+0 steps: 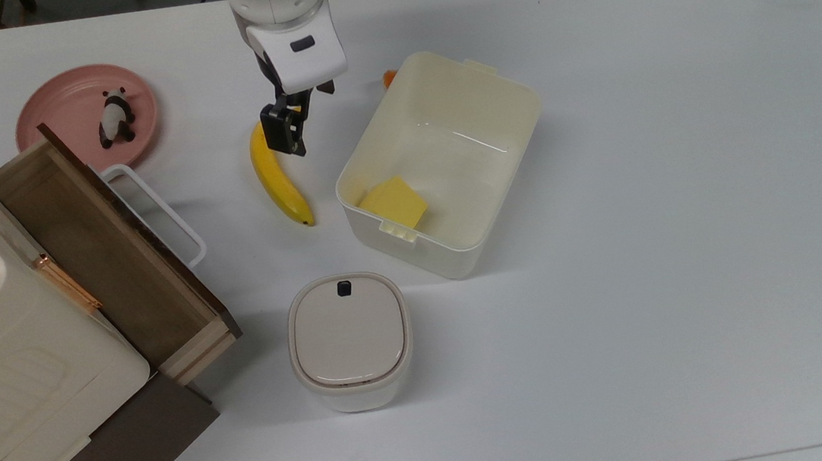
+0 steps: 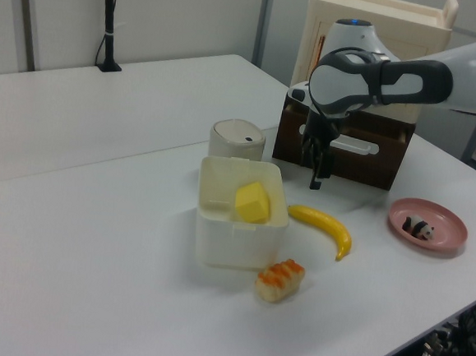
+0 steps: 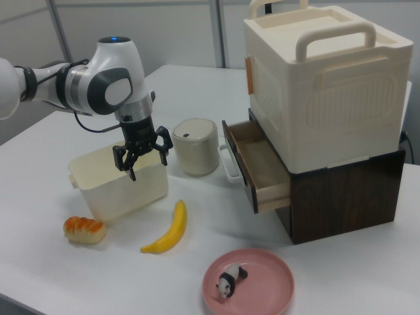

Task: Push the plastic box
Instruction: 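Push the cream box across the table away from the banana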

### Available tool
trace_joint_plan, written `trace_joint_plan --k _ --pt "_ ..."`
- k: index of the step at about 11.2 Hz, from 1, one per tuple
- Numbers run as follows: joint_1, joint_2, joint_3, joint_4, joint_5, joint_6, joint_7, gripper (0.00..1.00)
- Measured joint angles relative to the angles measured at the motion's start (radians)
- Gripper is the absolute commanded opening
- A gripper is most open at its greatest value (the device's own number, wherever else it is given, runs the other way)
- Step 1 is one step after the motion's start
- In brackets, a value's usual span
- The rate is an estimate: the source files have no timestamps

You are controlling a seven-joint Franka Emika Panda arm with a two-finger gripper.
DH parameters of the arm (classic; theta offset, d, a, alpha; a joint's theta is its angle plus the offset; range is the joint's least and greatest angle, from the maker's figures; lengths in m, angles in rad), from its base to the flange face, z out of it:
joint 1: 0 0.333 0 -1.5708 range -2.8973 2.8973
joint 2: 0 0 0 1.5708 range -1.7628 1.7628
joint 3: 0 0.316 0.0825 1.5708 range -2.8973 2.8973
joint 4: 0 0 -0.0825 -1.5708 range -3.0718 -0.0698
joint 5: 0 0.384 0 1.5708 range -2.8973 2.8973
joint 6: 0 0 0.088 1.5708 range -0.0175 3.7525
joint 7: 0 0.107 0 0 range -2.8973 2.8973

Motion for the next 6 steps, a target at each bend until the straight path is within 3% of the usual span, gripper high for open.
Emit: trace_joint_plan --k 6 --pt "0.039 0.02 0.001 -0.033 0.0 0.019 0.053 1.0"
